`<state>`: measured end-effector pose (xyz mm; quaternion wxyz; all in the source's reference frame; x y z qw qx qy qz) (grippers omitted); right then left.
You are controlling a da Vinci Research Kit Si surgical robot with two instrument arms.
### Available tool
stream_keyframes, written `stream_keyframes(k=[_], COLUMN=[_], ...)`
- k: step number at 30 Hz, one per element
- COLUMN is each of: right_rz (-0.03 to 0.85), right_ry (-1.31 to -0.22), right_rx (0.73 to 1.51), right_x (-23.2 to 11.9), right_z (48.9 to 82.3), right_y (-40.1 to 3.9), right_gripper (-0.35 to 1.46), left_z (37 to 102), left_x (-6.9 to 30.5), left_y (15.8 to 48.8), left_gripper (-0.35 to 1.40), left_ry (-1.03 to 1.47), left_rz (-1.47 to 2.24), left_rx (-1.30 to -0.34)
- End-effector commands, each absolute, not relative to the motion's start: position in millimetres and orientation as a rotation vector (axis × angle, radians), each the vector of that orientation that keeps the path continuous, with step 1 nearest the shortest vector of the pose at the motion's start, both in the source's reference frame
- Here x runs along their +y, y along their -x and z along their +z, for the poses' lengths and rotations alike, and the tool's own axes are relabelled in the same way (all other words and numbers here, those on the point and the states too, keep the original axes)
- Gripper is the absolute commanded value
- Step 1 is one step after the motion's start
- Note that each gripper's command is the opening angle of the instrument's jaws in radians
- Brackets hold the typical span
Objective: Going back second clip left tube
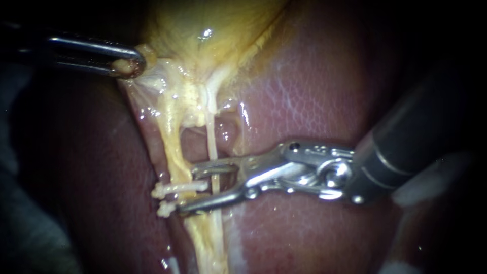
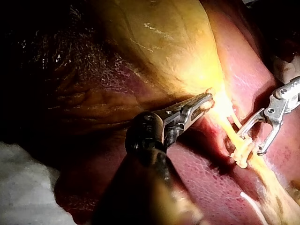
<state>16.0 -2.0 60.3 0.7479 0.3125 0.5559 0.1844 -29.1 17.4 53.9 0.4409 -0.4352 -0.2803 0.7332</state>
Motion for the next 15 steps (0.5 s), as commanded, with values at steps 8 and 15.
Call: stream_keyframes(k=[8,15], right_rz=[0.288,0.250], right_ry=[-0.525,-0.436], right_rx=[1.165,1.169], right_x=[0.4,1.5], right_z=[55.8,53.0], right_y=[-10.7,-5.5], right_gripper=[0.49,0.50], left_z=[53.9,53.9], left_x=[17.4,17.4], left_y=[29.1,29.1], left_gripper=[-0.35,-0.35], left_ry=[1.081,1.081], left_rz=[1.820,1.820], left_rx=[-0.697,-0.697])
